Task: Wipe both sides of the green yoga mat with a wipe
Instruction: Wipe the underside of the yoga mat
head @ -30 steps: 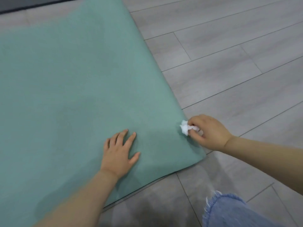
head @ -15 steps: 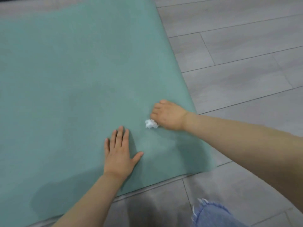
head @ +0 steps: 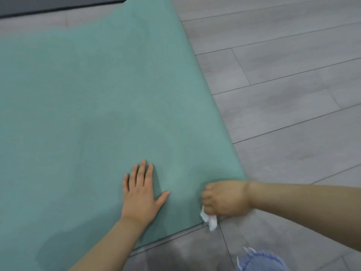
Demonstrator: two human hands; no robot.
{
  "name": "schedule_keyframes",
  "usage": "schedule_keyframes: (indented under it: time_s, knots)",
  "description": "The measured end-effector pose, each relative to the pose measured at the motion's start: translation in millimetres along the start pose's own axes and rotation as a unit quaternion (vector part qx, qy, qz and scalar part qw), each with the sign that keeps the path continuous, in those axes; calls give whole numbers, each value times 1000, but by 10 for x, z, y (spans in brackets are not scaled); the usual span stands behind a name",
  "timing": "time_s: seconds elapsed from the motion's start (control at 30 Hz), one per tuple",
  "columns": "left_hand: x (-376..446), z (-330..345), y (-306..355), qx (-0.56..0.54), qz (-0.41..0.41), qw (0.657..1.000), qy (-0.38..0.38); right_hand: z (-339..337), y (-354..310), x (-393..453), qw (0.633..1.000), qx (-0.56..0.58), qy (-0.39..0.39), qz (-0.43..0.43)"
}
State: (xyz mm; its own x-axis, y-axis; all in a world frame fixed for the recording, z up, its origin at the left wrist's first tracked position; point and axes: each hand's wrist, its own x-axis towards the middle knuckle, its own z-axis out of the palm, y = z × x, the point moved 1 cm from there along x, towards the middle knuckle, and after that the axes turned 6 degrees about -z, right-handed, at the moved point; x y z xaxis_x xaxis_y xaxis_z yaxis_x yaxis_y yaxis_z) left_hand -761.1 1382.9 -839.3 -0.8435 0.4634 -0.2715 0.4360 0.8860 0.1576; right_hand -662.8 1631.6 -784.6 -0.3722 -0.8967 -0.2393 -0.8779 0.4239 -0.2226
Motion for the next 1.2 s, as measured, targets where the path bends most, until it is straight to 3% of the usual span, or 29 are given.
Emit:
schedule_keyframes:
  time_s: [0.07, 0.13, 0.23, 0.3, 0.4, 0.5, 0.57, 0.63, 0.73, 0.83, 0.9, 1.0, 1.1, 1.2]
  knots:
    - [8, 8, 5, 0, -2, 1000, 3, -70, 514, 88, 990, -93, 63, 86]
    - [1, 19, 20, 5, -2, 1000, 3, -230, 1099, 131, 955, -153, 120, 222]
    - [-12, 17, 63, 10, -10, 1000, -8, -489, 1487, 99, 897, -132, 118, 405]
    - [5, -18, 116, -5, -8, 1000, -1, -501, 1335, 74, 910, -116, 120, 380]
    - [33, -35, 225, -13, 85, 996, 10, -172, 622, -94, 973, 38, 38, 225]
    - [37, -8, 276, -1, 130, 992, -3, 13, -182, -396, 979, 141, -77, 125]
    - [32, 1, 282, 5, 129, 992, -10, 81, -254, -443, 986, 106, -97, 89]
    - [35, -3, 290, 9, 127, 992, -11, -17, 140, -350, 992, 62, -44, 105]
    - [57, -4, 298, 9, 124, 992, -8, -255, 1018, -155, 969, -42, 72, 232]
    - [22, -24, 303, -6, 122, 992, -19, -559, 1512, -75, 874, -67, 54, 479]
    - [47, -51, 347, -14, 117, 993, -25, -533, 1473, -15, 847, -16, 34, 530]
    - [199, -97, 521, -30, 130, 991, -25, -240, 683, -123, 902, 43, 66, 424]
    - [301, -123, 653, -1, 173, 983, -53, 81, -396, -501, 942, 92, -19, 323]
    - [299, -126, 704, 51, 181, 978, -93, 144, -508, -708, 962, 65, -39, 262]
